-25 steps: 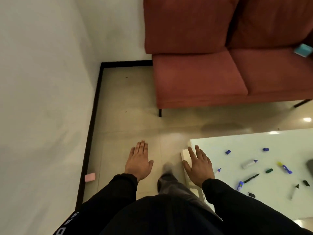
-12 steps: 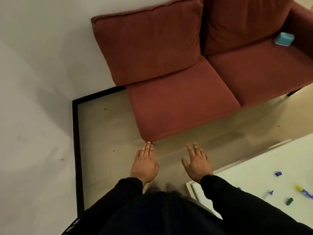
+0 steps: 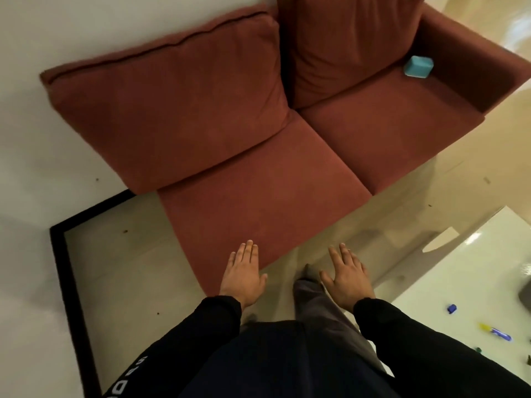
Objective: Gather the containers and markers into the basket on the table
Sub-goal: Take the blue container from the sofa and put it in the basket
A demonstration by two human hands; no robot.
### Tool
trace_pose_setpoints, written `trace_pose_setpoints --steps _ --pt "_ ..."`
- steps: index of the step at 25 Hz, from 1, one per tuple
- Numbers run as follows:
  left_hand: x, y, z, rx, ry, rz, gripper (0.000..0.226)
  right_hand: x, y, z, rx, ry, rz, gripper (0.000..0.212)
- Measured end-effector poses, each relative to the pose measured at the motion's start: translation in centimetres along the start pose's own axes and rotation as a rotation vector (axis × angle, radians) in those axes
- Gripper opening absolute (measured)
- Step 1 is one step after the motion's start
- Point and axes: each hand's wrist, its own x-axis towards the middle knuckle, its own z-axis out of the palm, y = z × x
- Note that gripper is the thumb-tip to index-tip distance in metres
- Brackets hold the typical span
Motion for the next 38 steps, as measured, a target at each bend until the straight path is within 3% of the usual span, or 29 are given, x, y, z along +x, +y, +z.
trace_pose_setpoints --steps 14,31,38 --pt "26.2 28.3 -7.7 -0.071 -0.049 0.035 0.078 23.1 26.2 -20.1 -0.058 -0.044 0.035 0.076" --pt "65.9 45.4 -21.0 -0.027 -0.050 0.200 0.079 55.1 39.9 -41.2 -0.037 0.063 0.159 0.073" --pt "81.0 54.8 -25.6 -0.065 -0.072 0.088 0.078 72.1 47.6 -49.3 -0.041 -0.002 0.061 0.074"
